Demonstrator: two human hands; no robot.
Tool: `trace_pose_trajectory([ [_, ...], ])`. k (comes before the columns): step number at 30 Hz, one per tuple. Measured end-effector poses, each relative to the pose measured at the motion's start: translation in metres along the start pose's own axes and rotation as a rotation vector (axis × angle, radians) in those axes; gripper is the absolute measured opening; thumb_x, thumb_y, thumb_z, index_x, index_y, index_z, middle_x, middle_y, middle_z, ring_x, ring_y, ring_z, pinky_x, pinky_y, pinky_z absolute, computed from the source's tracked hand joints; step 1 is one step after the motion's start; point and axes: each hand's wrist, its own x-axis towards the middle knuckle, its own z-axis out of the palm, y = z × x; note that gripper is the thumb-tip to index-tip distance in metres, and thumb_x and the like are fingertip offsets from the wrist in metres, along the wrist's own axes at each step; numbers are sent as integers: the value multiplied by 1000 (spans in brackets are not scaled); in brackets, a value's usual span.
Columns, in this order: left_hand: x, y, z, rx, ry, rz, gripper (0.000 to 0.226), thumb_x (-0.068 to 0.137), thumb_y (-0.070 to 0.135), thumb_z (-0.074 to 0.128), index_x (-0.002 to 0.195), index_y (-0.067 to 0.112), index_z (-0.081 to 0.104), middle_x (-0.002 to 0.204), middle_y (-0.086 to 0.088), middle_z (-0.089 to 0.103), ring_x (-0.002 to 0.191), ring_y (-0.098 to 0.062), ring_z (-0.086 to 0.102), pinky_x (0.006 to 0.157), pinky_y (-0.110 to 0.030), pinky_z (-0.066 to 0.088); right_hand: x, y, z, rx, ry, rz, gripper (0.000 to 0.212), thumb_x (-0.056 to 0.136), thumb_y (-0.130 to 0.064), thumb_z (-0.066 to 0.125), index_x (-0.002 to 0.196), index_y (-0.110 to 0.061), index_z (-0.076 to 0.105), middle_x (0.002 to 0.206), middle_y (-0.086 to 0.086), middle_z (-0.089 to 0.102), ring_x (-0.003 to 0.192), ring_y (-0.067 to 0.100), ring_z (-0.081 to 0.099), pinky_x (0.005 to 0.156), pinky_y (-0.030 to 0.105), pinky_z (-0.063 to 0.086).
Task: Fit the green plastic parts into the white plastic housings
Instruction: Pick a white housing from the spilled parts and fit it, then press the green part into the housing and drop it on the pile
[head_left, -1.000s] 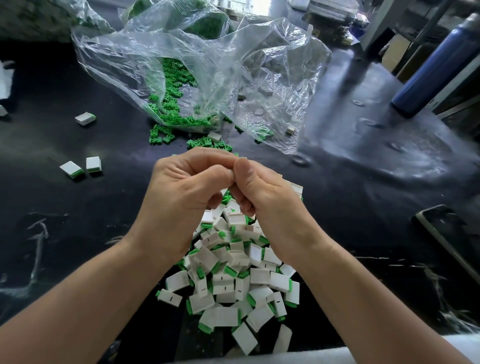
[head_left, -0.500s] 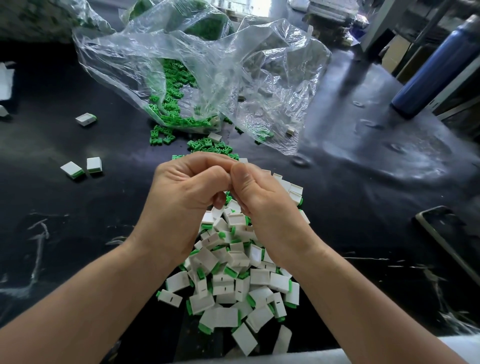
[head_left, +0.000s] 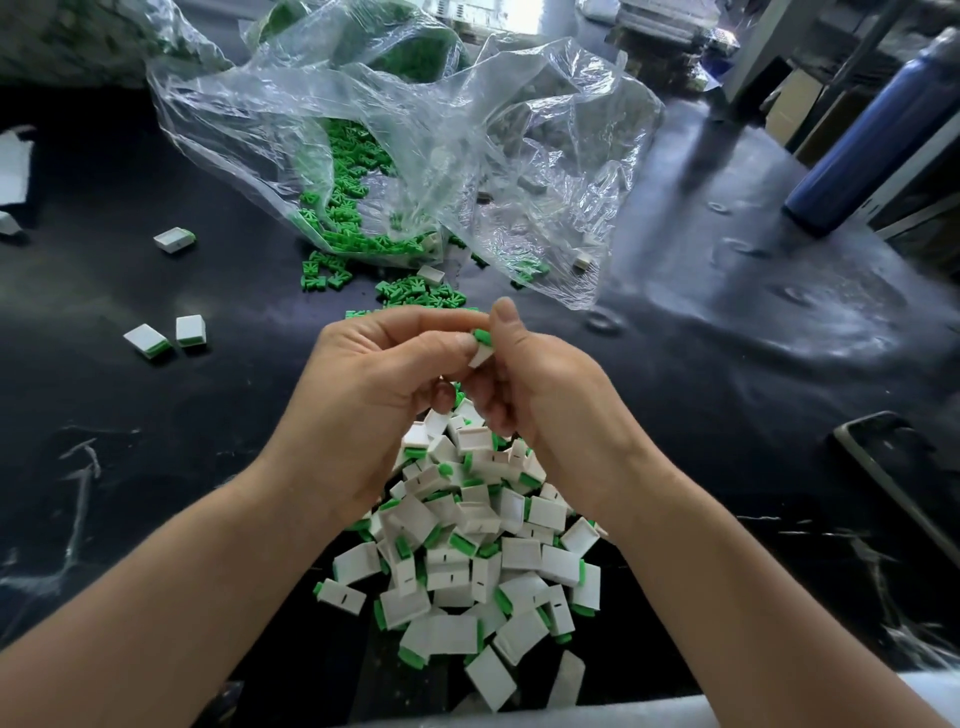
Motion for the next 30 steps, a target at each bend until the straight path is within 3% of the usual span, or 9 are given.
trace_pose_trajectory([
  [4, 0, 1, -2, 4, 2, -39, 24, 64, 14, 60, 84, 6, 72, 71, -9, 70, 59, -16, 58, 48, -17, 41, 4, 0, -10, 23, -24, 78, 47, 98, -41, 30, 78, -9, 60, 61, 0, 50, 54, 10, 39, 50, 21, 30],
  [7, 0, 1, -1, 31, 22, -61, 21, 64, 16, 61, 79, 11, 75, 65, -6, 68, 52, -10, 53, 45, -16, 40, 6, 0, -11, -38, -12, 93, 49, 98, -40, 31, 80, -7, 62, 69, 8, 55, 54, 10, 41, 49, 18, 32],
  [9, 2, 0, -3, 57, 60, -70, 18, 62, 19, 63, 74, 15, 76, 54, -1, 59, 44, -7, 44, 43, -17, 37, 7, -2, -13, -95, 32, 71, 50, 98, -37, 33, 71, -9, 63, 59, 3, 56, 47, 5, 42, 46, 13, 34],
  [13, 4, 6, -9, 126, 64, -72, 14, 56, 21, 66, 66, 15, 74, 47, 1, 48, 38, -5, 36, 38, -14, 31, 14, -2, -32, -286, 283, 7, 37, 95, -34, 46, 68, -16, 62, 53, -10, 52, 42, -4, 44, 51, 14, 37],
  [16, 1, 9, -9, 219, -9, -74, 21, 52, 33, 67, 57, 13, 71, 52, -7, 49, 38, -6, 33, 37, -13, 26, 22, 4, -52, -473, 490, -37, 26, 92, -32, 54, 69, -23, 61, 56, -16, 54, 54, -1, 49, 64, 24, 43],
  [18, -2, 9, -6, 284, -56, -83, 32, 53, 43, 64, 54, 11, 70, 48, -4, 53, 38, -5, 36, 37, -12, 27, 25, 9, -57, -594, 545, -43, 19, 90, -31, 57, 72, -25, 62, 62, -14, 55, 63, 5, 50, 66, 25, 42],
  [21, -2, 9, -3, 328, -31, -61, 36, 57, 45, 61, 54, 10, 70, 44, 1, 55, 41, -3, 42, 38, -9, 28, 29, 17, -57, -789, 522, -24, 13, 88, -27, 59, 92, -24, 70, 83, -6, 63, 86, 14, 58, 81, 27, 45],
  [24, 0, 10, -6, 306, 48, -58, 35, 58, 45, 60, 56, 12, 71, 44, 4, 53, 40, -5, 37, 36, -11, 25, 33, 21, -52, -987, 441, 10, 30, 89, -28, 58, 117, -21, 64, 116, 3, 58, 117, 21, 46, 104, 33, 33],
  [30, 4, 9, -10, 218, 164, -49, 21, 71, 29, 65, 57, 13, 69, 46, 4, 54, 33, -3, 29, 33, -10, 23, 34, 26, -47, -1141, 345, 3, 30, 88, -28, 60, 117, -21, 63, 122, 3, 53, 119, 22, 40, 100, 36, 27],
])
